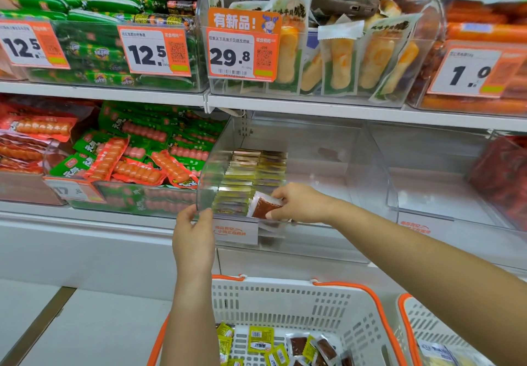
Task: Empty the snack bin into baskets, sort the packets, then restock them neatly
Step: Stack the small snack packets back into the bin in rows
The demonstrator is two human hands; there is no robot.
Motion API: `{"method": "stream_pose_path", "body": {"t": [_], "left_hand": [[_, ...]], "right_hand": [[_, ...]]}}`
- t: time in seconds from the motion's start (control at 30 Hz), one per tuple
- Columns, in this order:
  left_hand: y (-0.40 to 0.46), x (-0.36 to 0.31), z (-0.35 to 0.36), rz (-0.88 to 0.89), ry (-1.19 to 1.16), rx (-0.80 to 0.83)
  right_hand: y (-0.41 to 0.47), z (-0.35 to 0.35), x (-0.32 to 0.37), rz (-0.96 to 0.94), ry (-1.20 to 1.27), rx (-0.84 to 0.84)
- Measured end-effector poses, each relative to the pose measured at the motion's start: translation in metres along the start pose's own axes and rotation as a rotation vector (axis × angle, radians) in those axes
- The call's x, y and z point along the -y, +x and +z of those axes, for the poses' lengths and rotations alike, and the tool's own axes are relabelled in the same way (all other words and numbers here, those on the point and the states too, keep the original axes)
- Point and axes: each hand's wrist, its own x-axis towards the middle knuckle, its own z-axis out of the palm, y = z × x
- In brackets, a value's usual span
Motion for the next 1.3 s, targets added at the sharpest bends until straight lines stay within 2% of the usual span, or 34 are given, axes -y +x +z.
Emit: {"method": "stream_pose_path", "body": {"t": [0.1,0.17,0.3,0.4,0.47,0.53,0.63,0.7,0.87,1.03,1.2,1.3], "left_hand": [[-0.003,0.000,0.005,0.006,-0.027,0.005],[-0.007,-0.002,0.011,0.000,-0.033,0.015],[-0.010,-0.003,0.019,0.002,0.006,-0.011],[-0.007,0.000,0.021,-0.015,-0.013,-0.044],[-0.007,0.003,0.023,-0.007,-0.026,-0.060],[-0.007,0.005,0.026,0.001,-0.043,-0.077],[-0.006,0.008,0.031,0.019,-0.056,-0.112],[-0.006,0.011,0.034,0.027,-0.059,-0.127],[-0.005,0.013,0.038,0.001,-0.090,-0.157],[-0.004,0.014,0.042,-0.013,-0.122,-0.202],[-0.004,0.012,0.043,-0.024,-0.135,-0.212],[-0.006,0.010,0.043,-0.032,-0.160,-0.203]], "right_hand": [[0.001,-0.021,-0.013,0.056,0.269,-0.131],[0.004,-0.034,-0.027,0.140,0.353,-0.218],[0.005,-0.028,-0.050,0.304,0.317,-0.109],[0.005,-0.010,-0.050,0.300,0.348,-0.008],[0.009,-0.008,-0.049,0.267,0.320,-0.019],[0.019,-0.017,-0.055,0.260,0.285,-0.117],[0.046,-0.035,-0.070,0.351,0.271,-0.277],[0.064,-0.041,-0.079,0.411,0.238,-0.310],[0.103,-0.043,-0.093,0.411,0.017,-0.401],[0.132,-0.036,-0.104,0.437,-0.047,-0.485],[0.140,-0.028,-0.110,0.557,0.196,-0.649],[0.133,-0.033,-0.116,0.560,0.320,-0.704]]}}
